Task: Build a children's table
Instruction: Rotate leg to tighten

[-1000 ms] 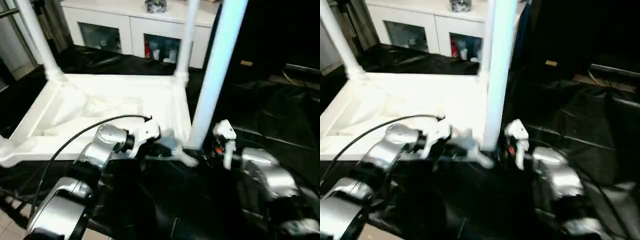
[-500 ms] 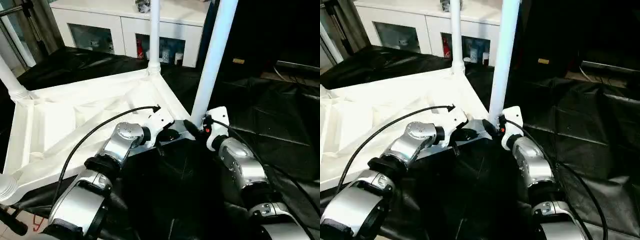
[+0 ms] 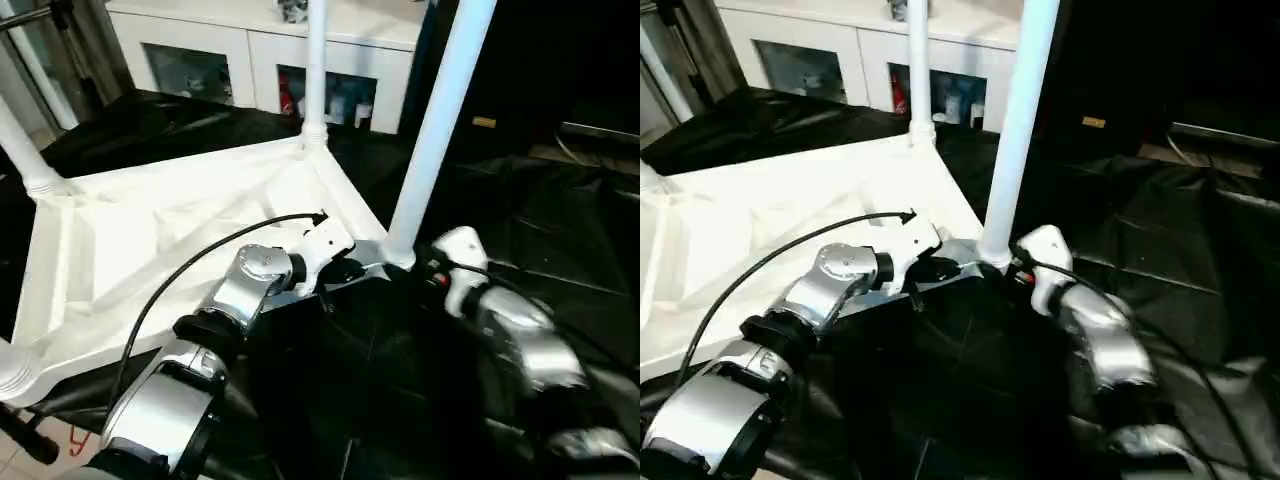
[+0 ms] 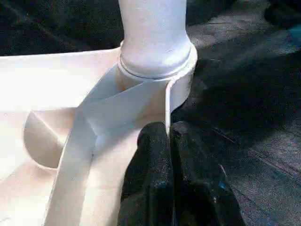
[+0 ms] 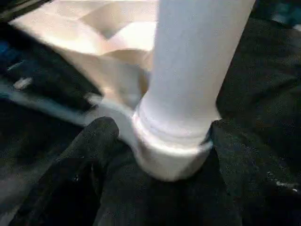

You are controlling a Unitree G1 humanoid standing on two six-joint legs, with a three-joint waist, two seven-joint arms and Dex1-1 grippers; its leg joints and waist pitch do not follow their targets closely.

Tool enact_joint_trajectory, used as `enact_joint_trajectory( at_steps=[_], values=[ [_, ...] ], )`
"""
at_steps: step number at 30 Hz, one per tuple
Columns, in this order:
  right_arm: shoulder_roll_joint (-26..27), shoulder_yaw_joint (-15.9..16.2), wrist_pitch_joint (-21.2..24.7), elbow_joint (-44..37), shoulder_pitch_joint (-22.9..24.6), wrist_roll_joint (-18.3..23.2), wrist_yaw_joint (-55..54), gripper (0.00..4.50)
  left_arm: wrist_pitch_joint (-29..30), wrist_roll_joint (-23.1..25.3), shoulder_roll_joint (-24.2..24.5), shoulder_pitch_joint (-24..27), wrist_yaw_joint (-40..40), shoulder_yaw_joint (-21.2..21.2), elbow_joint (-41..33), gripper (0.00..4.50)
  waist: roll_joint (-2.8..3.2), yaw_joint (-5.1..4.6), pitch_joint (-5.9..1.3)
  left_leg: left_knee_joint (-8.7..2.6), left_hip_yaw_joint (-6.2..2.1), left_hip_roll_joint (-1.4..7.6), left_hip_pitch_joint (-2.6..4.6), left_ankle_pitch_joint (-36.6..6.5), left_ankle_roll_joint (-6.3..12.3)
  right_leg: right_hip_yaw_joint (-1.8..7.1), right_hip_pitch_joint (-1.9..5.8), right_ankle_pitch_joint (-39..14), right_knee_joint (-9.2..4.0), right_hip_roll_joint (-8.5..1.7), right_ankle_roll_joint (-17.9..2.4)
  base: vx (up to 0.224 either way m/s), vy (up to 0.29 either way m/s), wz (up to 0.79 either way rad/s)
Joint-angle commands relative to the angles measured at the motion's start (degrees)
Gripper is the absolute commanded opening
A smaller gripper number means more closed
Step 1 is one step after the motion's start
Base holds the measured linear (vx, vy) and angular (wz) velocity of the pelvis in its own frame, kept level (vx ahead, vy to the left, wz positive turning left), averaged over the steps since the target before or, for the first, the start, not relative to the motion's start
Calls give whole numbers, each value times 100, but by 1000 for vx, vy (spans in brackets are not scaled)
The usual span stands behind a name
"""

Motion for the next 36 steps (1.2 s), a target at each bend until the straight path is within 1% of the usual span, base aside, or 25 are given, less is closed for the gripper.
enact_joint_trajectory(
  at_steps=[1,5,9,10,11,16,18,19,20,21,22,23,24,25,26,27,28,29,30,31,32,33,34,35,36],
  values=[
    [-233,-80,168,-350,178,252,440,349,-172,-87,-66,-16,-106,-14,-127,0,-70,16,-387,-319,-105,229,28,-686,795,271,370,-435,-407,-398,-1454,0,0,0],
    [-381,-58,378,-690,374,476,793,349,-222,-106,-43,51,-270,-55,-197,0,-82,9,-393,-310,-117,235,-5,-594,883,252,363,-362,-395,-405,-1483,0,0,0],
    [-313,24,593,-1017,454,671,939,349,-230,-81,-16,124,-97,-26,-283,0,-81,20,-385,-320,-123,249,2,-649,830,249,351,-624,-415,-413,-1441,0,0,0],
    [-222,42,651,-1070,423,725,899,349,-14,-232,-31,148,-149,88,-384,0,-78,14,-384,-322,-122,247,3,-651,807,249,339,-655,-415,-408,-1421,0,0,0],
    [-119,79,728,-1107,382,781,877,353,293,-435,-23,200,-292,214,-580,44,-72,10,-387,-325,-120,248,7,-655,776,249,336,-690,-416,-417,-1433,0,0,0],
    [93,197,841,-1142,305,801,772,353,669,-521,212,453,-440,253,-1194,91,-70,15,-404,-324,-125,281,2,-448,781,258,326,-164,-326,-417,-1639,0,0,0],
    [257,250,921,-1135,247,801,677,353,996,-562,478,677,-389,378,-1733,109,-92,-10,-389,-335,-132,275,-20,-496,752,256,344,-361,-326,-439,-1580,0,0,0],
    [305,258,956,-1134,229,812,657,353,1115,-588,562,740,-381,428,-1895,109,-78,-29,-375,-337,-118,256,-15,-563,738,252,316,-518,-365,-413,-1531,0,0,0],
    [395,296,1004,-1147,208,808,605,353,1401,-638,759,891,-379,553,-2266,122,-148,-32,-386,-331,-106,265,14,-610,660,262,319,-650,-365,-421,-1486,0,0,0],
    [477,327,1040,-1149,189,797,566,353,1709,-723,970,1056,-451,663,-2666,134,-88,-34,-357,-358,-121,266,2,-637,603,257,297,-826,-375,-408,-1435,0,0,0],
    [477,327,1040,-1149,189,797,566,353,1709,-723,970,1056,-451,663,-2666,142,-88,-34,-357,-358,-121,266,2,-637,603,257,297,-826,-375,-408,-1435,0,0,0],
    [626,386,1023,-1066,120,733,457,353,2177,-880,1395,1407,-683,839,-3419,146,-220,-40,-363,-373,-120,298,9,-622,520,264,297,-887,-346,-429,-1406,0,0,0],
    [701,402,994,-982,65,714,391,353,2368,-966,1598,1583,-817,900,-3778,155,-150,-43,-354,-393,-132,300,12,-593,463,264,273,-968,-325,-432,-1389,0,0,0],
    [722,404,989,-962,50,716,380,353,2397,-980,1645,1624,-846,915,-3856,166,-120,-56,-352,-389,-129,299,18,-578,444,271,256,-945,-322,-422,-1384,0,0,0],
    [850,411,964,-839,-37,735,313,353,2573,-1065,1932,1876,-1023,1008,-4337,175,-146,-57,-360,-385,-122,306,55,-570,392,276,238,-827,-300,-414,-1424,0,0,0],
    [850,411,964,-839,-37,735,313,353,2573,-1065,1932,1876,-1023,1008,-4337,175,-130,-70,-331,-400,-103,288,53,-601,359,274,217,-817,-327,-374,-1416,0,0,0],
    [964,391,959,-758,-97,756,215,353,2730,-1165,2088,2041,-1129,1090,-4659,175,-294,-66,-323,-397,-79,287,72,-651,364,271,205,-850,-349,-365,-1399,0,0,0],
    [964,391,959,-758,-97,756,215,353,2730,-1165,2088,2041,-1129,1090,-4659,175,-199,-1,-327,-404,-85,295,93,-606,330,290,199,-784,-306,-394,-1426,0,0,0],
    [1116,372,932,-641,-189,793,109,353,2928,-1326,2279,2259,-1277,1173,-5069,175,-280,14,-314,-406,-71,294,90,-589,336,285,188,-781,-323,-383,-1399,0,0,0],
    [1292,339,874,-492,-294,807,-53,353,3131,-1502,2432,2485,-1390,1252,-5465,175,-314,45,-315,-445,-111,321,65,-522,236,281,212,-738,-247,-435,-1414,0,0,0],
    [1380,321,847,-421,-345,811,-135,353,3249,-1600,2513,2601,-1430,1286,-5676,175,-314,45,-315,-445,-111,321,65,-522,236,281,212,-738,-247,-435,-1414,0,0,0],
    [1411,315,837,-395,-363,812,-164,353,3292,-1635,2542,2642,-1445,1298,-5752,175,-295,23,-304,-459,-94,307,103,-580,95,277,186,-660,-262,-388,-1364,0,0,0],
    [1572,243,758,-196,-485,797,-402,353,3408,-1754,2600,2811,-1465,1321,-6021,175,-398,22,-306,-452,-75,306,121,-569,66,271,173,-612,-265,-377,-1360,0,0,0],
    [1686,184,709,-39,-586,796,-557,353,3517,-1848,2613,2917,-1438,1342,-6212,175,-412,34,-296,-467,-82,291,111,-589,25,279,190,-593,-260,-383,-1352,0,0,0],
    [1918,65,593,349,-827,764,-967,353,3867,-2091,2644,3153,-1365,1421,-6687,175,-459,26,-297,-473,-77,302,104,-634,-61,295,192,-601,-241,-416,-1383,0,0,0]
  ],
)
